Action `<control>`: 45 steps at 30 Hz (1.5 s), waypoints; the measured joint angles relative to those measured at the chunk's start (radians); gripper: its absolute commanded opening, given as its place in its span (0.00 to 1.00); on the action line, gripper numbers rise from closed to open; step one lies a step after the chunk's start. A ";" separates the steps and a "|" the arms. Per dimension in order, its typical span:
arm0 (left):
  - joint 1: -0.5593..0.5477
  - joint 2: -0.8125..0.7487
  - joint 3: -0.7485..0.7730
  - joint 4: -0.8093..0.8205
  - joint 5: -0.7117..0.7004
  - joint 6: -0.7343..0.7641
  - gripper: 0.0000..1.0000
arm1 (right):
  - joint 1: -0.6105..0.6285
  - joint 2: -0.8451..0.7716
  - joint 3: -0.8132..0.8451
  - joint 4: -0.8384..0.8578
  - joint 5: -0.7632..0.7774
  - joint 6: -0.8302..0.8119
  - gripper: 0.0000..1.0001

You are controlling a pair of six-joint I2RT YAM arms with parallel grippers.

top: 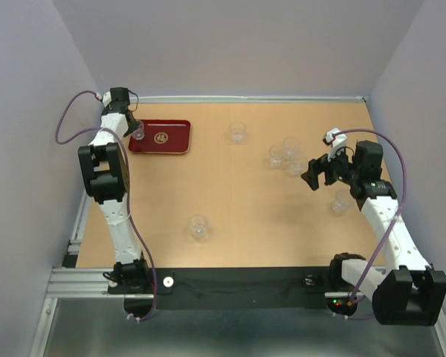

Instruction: Place the glasses into the tray

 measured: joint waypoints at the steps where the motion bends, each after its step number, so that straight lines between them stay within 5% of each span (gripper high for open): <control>1: 0.003 0.014 0.021 -0.016 0.005 0.002 0.00 | 0.000 0.000 0.000 0.000 0.000 0.000 1.00; 9: 0.008 0.117 0.208 -0.065 0.032 0.018 0.04 | 0.000 0.002 0.000 -0.002 -0.001 0.000 1.00; 16: 0.007 0.132 0.239 -0.085 0.045 0.026 0.48 | 0.000 0.003 0.000 -0.003 0.000 0.000 1.00; 28: 0.008 0.151 0.259 -0.085 0.116 0.070 0.75 | 0.000 0.003 0.000 -0.003 0.001 -0.003 1.00; 34: 0.008 -0.096 0.006 0.013 0.171 0.097 0.83 | 0.000 -0.004 -0.002 -0.008 -0.036 -0.027 1.00; 39: 0.008 -0.457 -0.289 0.183 0.253 0.112 0.86 | 0.000 -0.033 -0.037 -0.014 -0.119 -0.079 1.00; 45: 0.008 -0.807 -0.661 0.398 0.357 0.124 0.87 | 0.000 -0.005 -0.053 -0.108 -0.343 -0.219 1.00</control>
